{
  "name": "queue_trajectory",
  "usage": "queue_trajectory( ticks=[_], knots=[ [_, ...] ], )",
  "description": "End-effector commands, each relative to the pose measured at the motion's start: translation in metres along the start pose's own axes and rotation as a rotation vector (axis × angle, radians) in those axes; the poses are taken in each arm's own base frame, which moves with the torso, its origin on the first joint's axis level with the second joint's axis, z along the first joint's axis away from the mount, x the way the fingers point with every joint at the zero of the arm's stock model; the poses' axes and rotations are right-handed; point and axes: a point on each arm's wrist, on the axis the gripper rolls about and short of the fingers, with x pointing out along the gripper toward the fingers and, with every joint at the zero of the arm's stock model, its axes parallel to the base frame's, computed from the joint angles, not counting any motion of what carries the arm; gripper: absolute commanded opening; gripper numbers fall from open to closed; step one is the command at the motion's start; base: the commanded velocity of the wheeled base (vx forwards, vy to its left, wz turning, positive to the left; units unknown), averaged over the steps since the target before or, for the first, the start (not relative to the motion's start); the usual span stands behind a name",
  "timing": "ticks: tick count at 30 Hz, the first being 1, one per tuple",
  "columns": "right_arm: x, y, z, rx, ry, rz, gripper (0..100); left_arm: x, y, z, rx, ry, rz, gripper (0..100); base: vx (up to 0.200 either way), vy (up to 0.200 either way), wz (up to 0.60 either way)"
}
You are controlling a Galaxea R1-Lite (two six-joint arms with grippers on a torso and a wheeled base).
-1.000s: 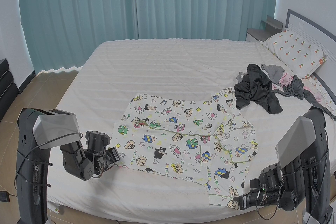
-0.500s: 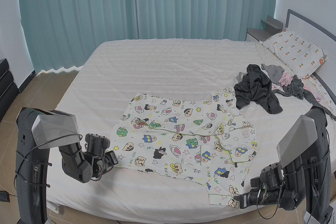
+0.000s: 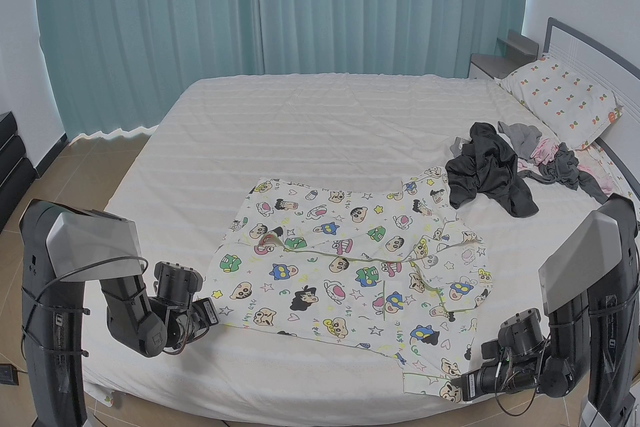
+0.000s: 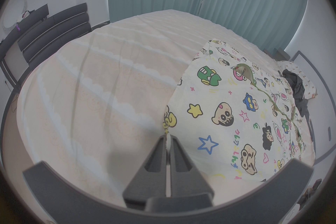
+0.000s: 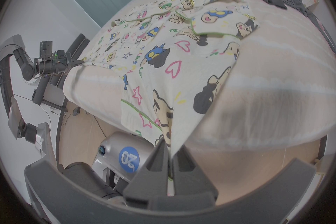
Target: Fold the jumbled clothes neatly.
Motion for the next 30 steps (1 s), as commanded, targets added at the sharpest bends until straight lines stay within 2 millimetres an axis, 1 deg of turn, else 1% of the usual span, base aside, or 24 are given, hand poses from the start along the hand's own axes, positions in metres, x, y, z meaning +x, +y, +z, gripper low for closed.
queue_trajectory(
  ticks=[1, 4, 10, 12, 17, 19, 22, 23, 27, 28, 30],
  knots=[
    [-0.012, 0.001, 0.002, 0.005, -0.010, -0.001, 0, -0.013, 0.004, -0.001, 0.007, 0.007, 0.004, 0, 0.000, 0.000, 0.00],
    [-0.012, 0.000, 0.000, 0.012, 0.009, -0.007, 0, -0.019, 0.010, -0.008, 0.030, 0.036, 0.018, 0, 0.000, 0.000, 0.00],
    [-0.016, -0.002, -0.003, 0.024, 0.042, -0.020, 0, -0.027, 0.013, -0.022, 0.054, 0.075, 0.024, 0, 0.000, 0.000, 0.00],
    [-0.020, -0.001, -0.004, 0.027, 0.059, -0.024, 0, -0.032, 0.013, -0.027, 0.067, 0.082, 0.017, 0, 0.000, 0.000, 0.00],
    [-0.028, -0.002, -0.003, 0.035, 0.069, -0.029, 0, -0.039, 0.013, -0.034, 0.084, 0.092, 0.009, 0, 0.000, 0.000, 0.00],
    [-0.029, -0.003, -0.003, 0.033, 0.068, -0.031, 0, -0.041, 0.012, -0.032, 0.081, 0.081, -0.001, 0, 0.000, 0.000, 0.00],
    [-0.028, -0.004, -0.003, 0.038, 0.067, -0.032, 0, -0.041, 0.010, -0.025, 0.060, 0.047, -0.017, 0, 0.000, 0.000, 0.00],
    [-0.028, -0.004, -0.003, 0.038, 0.067, -0.032, 0, -0.039, 0.009, -0.016, 0.040, 0.016, -0.036, 0, 0.000, 0.000, 0.00],
    [-0.028, -0.004, -0.003, 0.038, 0.067, -0.029, 0, -0.038, 0.010, -0.001, 0.011, 0.023, -0.133, 0, 0.000, 0.000, 0.00],
    [-0.028, -0.004, -0.003, 0.038, 0.067, -0.029, 0, -0.038, 0.010, 0.002, 0.004, 0.027, -0.158, 100, 0.000, 0.000, 0.00],
    [-0.028, -0.003, -0.003, 0.035, 0.065, -0.027, 0, -0.036, 0.012, 0.008, 0.018, 0.041, -0.213, 100, 0.000, 0.000, 0.00]
  ],
)
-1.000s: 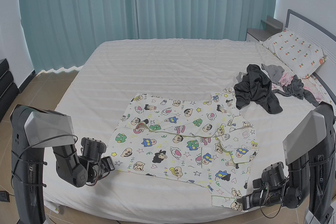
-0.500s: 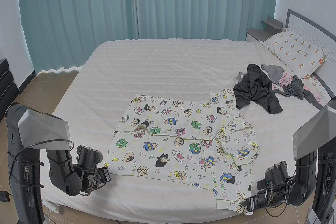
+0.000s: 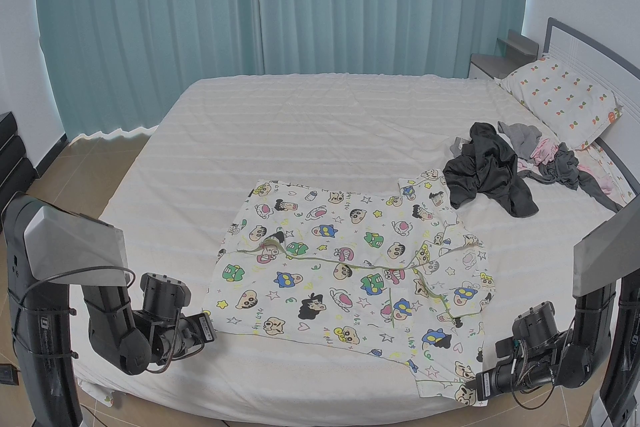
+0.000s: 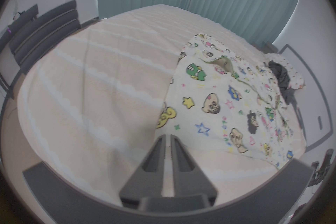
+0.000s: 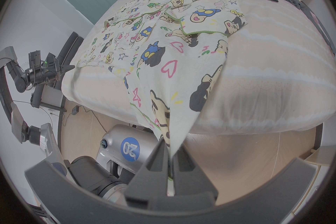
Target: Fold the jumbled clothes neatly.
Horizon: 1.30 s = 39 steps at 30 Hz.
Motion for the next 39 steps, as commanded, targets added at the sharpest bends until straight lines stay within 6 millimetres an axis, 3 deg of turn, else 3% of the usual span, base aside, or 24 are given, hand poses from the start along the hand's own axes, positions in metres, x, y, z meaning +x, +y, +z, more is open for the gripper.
queue_trajectory(
  ticks=[1, 4, 10, 16, 30, 31, 39],
  knots=[
    [-0.003, 0.000, -0.003, -0.001, 0.010, 0.000, 0, 0.000, 0.003, 0.018, -0.007, -0.026, -0.065, 100, 0.000, 0.000, 0.00],
    [-0.003, 0.001, -0.004, -0.004, 0.011, 0.004, 0, 0.008, 0.012, 0.027, 0.084, -0.013, -0.122, 100, 0.000, 0.000, 0.00],
    [-0.002, 0.000, -0.004, 0.004, 0.020, 0.031, 0, 0.026, 0.010, 0.028, 0.133, 0.004, -0.160, 100, 0.000, 0.000, 0.00],
    [-0.001, -0.001, -0.005, 0.007, 0.030, 0.033, 0, 0.048, 0.002, 0.016, 0.221, 0.033, -0.176, 100, 0.000, 0.000, 0.00],
    [-0.001, 0.000, -0.005, 0.002, 0.026, 0.035, 0, 0.048, -0.007, 0.007, 0.304, 0.046, -0.152, 100, 0.000, 0.000, 0.00],
    [-0.001, 0.000, -0.005, 0.002, 0.026, 0.035, 0, 0.048, -0.007, 0.007, 0.304, 0.048, -0.151, 0, 0.000, 0.000, 0.00],
    [-0.002, -0.001, -0.005, 0.008, 0.027, 0.029, 0, 0.046, -0.005, 0.005, 0.297, 0.048, -0.093, 0, 0.000, 0.000, 0.00]
  ],
)
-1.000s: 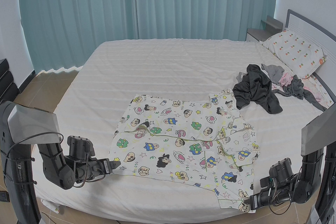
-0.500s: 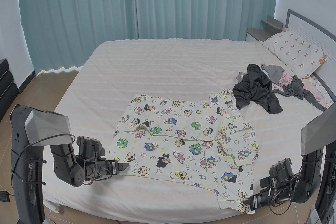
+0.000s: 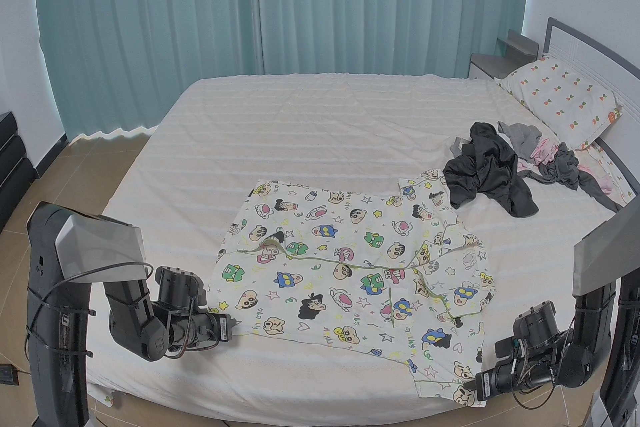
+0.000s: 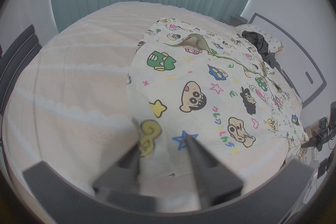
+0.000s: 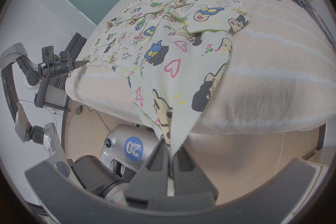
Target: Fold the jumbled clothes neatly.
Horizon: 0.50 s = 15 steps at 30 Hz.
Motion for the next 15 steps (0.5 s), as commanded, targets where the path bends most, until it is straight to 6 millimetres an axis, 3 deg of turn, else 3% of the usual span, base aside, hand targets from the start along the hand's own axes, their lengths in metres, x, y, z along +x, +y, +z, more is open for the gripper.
queue_trajectory(
  ticks=[1, 15],
  knots=[
    [-0.002, -0.001, -0.005, 0.004, 0.020, -0.009, 0, -0.002, 0.001, 0.000, -0.011, -0.006, 0.026, 0, 0.000, 0.000, 0.00],
    [-0.012, 0.003, -0.007, -0.008, 0.033, -0.047, 0, -0.033, 0.003, -0.016, -0.044, 0.051, 0.051, 0, 0.000, 0.000, 0.00]
  ],
)
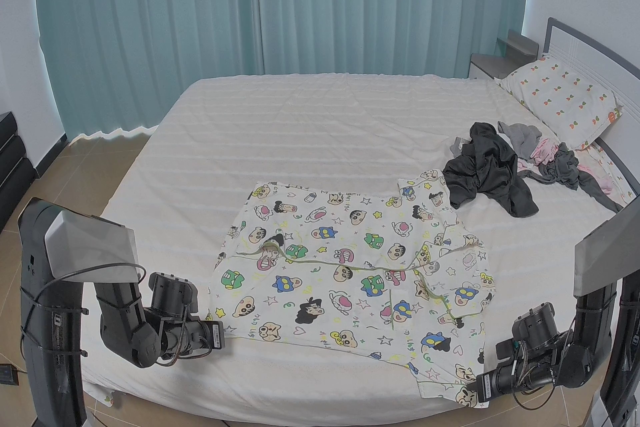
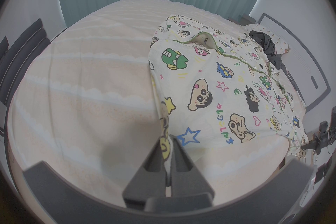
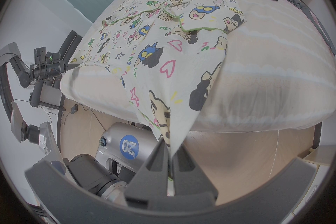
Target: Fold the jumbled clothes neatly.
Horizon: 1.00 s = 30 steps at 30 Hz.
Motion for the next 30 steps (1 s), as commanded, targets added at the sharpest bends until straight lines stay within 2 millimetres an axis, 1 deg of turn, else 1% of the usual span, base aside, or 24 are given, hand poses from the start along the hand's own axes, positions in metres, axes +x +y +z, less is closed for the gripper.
queue_trajectory(
  ticks=[1, 3, 4, 5, 7, 11, 13, 15, 16, 22, 30],
  knots=[
    [-0.010, 0.002, -0.004, -0.003, 0.015, 0.001, 0, -0.011, 0.001, -0.005, 0.001, 0.014, 0.004, 0, 0.000, 0.000, 0.00],
    [-0.013, 0.002, -0.004, -0.008, 0.016, 0.002, 0, -0.015, 0.001, -0.007, 0.000, 0.022, 0.006, 0, 0.000, 0.000, 0.00],
    [-0.016, 0.002, -0.005, -0.019, 0.023, -0.002, 0, -0.021, 0.002, -0.010, 0.003, 0.031, 0.007, 0, 0.000, 0.000, 0.00],
    [-0.016, 0.002, -0.005, -0.020, 0.023, -0.002, 0, -0.021, 0.002, -0.010, 0.002, 0.032, 0.008, 0, 0.000, 0.000, 0.00],
    [-0.019, 0.002, -0.008, -0.030, 0.045, -0.006, 0, -0.030, 0.002, -0.017, 0.004, 0.052, 0.010, 0, 0.000, 0.000, 0.00],
    [-0.021, 0.002, -0.009, -0.033, 0.055, -0.009, 0, -0.037, 0.002, -0.024, 0.012, 0.079, 0.010, 0, 0.000, 0.000, 0.00],
    [-0.021, 0.002, -0.009, -0.029, 0.059, -0.012, 0, -0.046, 0.000, -0.033, 0.027, 0.112, 0.007, 0, 0.000, 0.000, 0.00],
    [-0.021, 0.002, -0.009, -0.029, 0.060, -0.014, 0, -0.048, -0.001, -0.035, 0.029, 0.117, 0.006, 0, 0.000, 0.000, 0.00],
    [-0.021, 0.001, -0.011, -0.028, 0.076, -0.017, 0, -0.053, -0.002, -0.042, 0.040, 0.145, 0.005, 0, 0.000, 0.000, 0.00],
    [-0.023, 0.000, -0.015, -0.038, 0.116, -0.027, 0, -0.061, -0.006, -0.054, 0.026, 0.188, 0.003, 0, 0.000, 0.000, 0.00],
    [-0.025, -0.001, -0.019, -0.056, 0.156, -0.033, 0, -0.073, -0.006, -0.067, 0.043, 0.242, 0.007, 0, 0.000, 0.000, 0.00]
  ],
)
